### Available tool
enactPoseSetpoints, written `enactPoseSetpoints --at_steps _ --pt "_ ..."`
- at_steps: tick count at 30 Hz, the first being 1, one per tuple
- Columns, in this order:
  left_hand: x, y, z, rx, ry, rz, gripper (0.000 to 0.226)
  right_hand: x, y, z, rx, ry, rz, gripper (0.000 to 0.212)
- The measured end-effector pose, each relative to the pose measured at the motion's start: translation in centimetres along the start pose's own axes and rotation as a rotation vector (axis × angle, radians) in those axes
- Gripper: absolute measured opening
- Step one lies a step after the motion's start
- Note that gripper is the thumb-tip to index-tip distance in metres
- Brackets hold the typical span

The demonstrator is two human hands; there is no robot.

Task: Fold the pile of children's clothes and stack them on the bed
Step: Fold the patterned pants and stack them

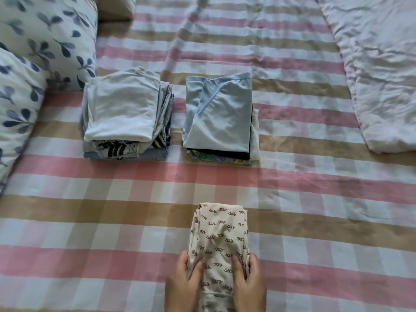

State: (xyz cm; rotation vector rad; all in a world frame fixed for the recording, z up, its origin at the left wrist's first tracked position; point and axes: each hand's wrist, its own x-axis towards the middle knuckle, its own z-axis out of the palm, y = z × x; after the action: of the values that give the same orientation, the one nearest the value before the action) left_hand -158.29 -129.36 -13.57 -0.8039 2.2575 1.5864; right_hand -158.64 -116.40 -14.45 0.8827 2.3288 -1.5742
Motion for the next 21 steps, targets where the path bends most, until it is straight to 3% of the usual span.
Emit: enactPoseSetpoints --at_steps 3,6,11,15,18,20,21 --pt "1.9 4.7 -0.4 0.018 0.122 0.131 0.016 2.2 -4.4 -0.3 0.028 0.049 -0.104 0.012" --pt "6.2 10.7 -1.0 0.045 0.151 0.27 0.018 6.4 -10.3 -0.2 0.075 0.043 -0.219 0.007" --pt "17.0 20.4 -0.6 0.024 0.181 0.513 0.025 16.4 -20.5 1.8 0.109 0.051 -0.418 0.017" --pt "25.6 23.0 0.8 0.111 0.2 0.529 0.033 24.6 -23.5 4.4 0.028 0.093 -0.447 0.016" --pt "28.9 22.4 1.9 0.253 0.172 0.398 0.037 28.2 -22.3 5.9 -0.048 0.064 -0.362 0.017" --pt "29.5 21.6 2.4 0.478 0.282 0.395 0.048 28.8 -21.6 6.5 -0.077 0.083 -0.311 0.011" --pt "29.6 21.4 2.6 0.589 0.357 0.497 0.054 28.9 -21.4 6.7 -0.118 0.169 -0.355 0.024"
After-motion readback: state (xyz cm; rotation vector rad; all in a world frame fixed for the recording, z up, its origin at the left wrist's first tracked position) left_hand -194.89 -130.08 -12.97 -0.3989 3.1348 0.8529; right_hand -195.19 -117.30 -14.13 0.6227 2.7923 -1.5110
